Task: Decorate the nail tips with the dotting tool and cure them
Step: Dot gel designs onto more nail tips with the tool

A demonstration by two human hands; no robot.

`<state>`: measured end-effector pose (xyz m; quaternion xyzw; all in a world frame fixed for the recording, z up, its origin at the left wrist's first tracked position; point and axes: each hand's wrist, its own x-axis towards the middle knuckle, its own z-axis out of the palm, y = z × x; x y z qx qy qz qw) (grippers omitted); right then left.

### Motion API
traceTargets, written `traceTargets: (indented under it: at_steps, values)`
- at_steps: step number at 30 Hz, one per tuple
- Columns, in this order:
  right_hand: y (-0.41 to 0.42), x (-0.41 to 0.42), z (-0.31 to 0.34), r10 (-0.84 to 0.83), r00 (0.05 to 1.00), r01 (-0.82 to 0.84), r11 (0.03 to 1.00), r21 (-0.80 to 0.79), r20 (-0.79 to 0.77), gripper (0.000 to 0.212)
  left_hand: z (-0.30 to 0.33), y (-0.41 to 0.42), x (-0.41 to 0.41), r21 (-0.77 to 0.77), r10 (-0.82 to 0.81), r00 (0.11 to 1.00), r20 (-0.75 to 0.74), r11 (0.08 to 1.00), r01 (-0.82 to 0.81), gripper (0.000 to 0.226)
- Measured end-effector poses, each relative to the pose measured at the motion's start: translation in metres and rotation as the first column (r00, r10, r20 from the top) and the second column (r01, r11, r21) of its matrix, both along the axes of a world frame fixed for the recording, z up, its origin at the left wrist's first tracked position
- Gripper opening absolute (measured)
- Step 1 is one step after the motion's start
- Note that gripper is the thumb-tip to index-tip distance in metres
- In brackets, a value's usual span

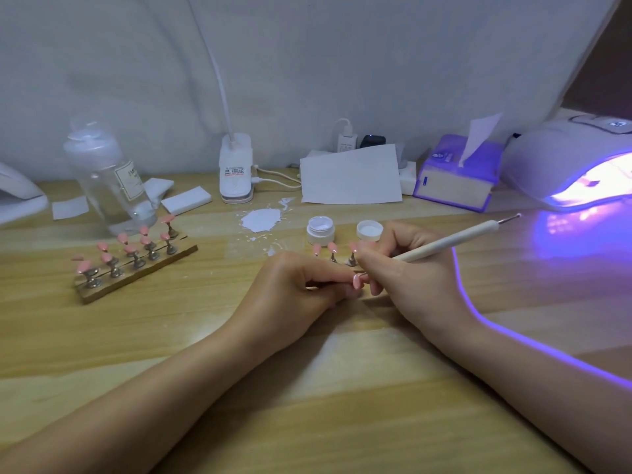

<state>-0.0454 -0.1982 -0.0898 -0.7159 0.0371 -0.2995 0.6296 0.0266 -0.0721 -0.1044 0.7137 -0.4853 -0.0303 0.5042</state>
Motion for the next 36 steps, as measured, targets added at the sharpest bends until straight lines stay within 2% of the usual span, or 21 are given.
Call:
traceTargets:
  at_steps: [6, 12, 18, 36]
  values:
    - [0.0009, -0.0003, 0.0007, 0.011, 1.0, -0.012, 1.0, -0.007, -0.007, 0.04, -0.0005, -0.0002, 0.0001, 0.0, -0.019, 1.0, 0.009, 1.0, 0.019, 0.02]
    - [0.0023, -0.001, 0.002, 0.014, 1.0, -0.014, 1.0, 0.007, -0.008, 0.037, -0.0015, 0.0003, 0.0003, 0.008, -0.006, 1.0, 0.005, 1.0, 0.006, 0.024]
    - [0.0025, -0.001, 0.0025, 0.028, 0.999, -0.028, 0.999, 0.015, -0.015, 0.039, -0.0009, 0.0015, 0.0008, 0.021, -0.025, 1.0, 0.0, 0.999, 0.025, 0.015]
    - [0.0017, -0.0004, 0.0013, 0.037, 0.999, -0.037, 0.999, 0.024, 0.006, 0.039, -0.001, 0.0012, 0.0001, 0.028, -0.002, 1.0, -0.01, 1.0, 0.002, 0.023]
